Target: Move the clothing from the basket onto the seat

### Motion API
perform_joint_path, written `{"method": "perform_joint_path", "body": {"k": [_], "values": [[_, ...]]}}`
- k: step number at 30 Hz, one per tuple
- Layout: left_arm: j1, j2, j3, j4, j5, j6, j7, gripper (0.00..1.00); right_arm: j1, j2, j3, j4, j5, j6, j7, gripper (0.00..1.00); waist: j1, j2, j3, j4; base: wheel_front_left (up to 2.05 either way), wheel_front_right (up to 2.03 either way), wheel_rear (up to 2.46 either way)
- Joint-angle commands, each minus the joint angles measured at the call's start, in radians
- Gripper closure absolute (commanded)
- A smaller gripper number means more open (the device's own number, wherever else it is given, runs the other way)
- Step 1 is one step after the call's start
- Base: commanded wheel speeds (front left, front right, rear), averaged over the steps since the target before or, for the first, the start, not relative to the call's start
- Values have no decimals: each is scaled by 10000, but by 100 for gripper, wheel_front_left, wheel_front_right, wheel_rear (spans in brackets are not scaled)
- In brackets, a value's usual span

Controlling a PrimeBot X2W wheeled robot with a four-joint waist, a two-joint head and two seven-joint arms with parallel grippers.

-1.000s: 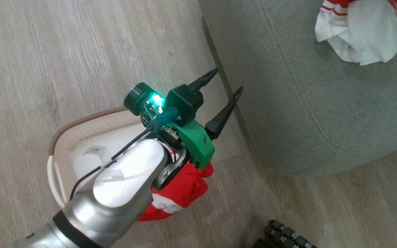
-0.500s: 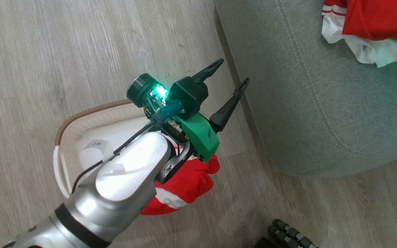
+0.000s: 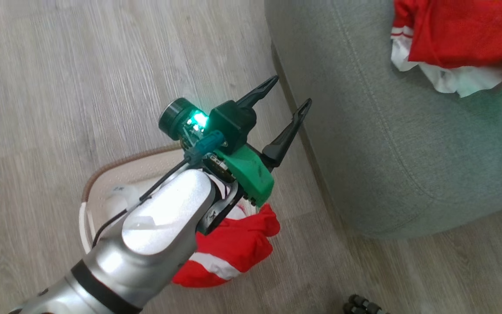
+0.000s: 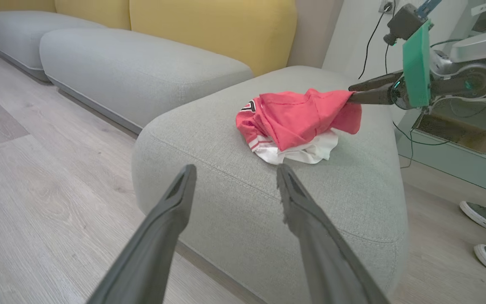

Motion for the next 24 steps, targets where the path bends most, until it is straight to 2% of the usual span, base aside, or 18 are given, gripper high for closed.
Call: {"method": "perform_joint_path", "body": {"k": [1,15,24], "values": [[-60,-1,353,-242,-118,-14,-174,0,-127,-545,333,-169,246,-4,320,0,0,0,-391,-94,0,0,0],[740,227,544,-277,-640,71,-640,0,-335,-1134,2110,-888,1311,-4,1654,0,0,0,-1918,-236,0,0,0],[1565,514,830,-516,-1029,326,-936,0,-344,-1557,2969,-1646,1533,-4,1203,0,0,0,-2932,-64,0,0,0]]}}
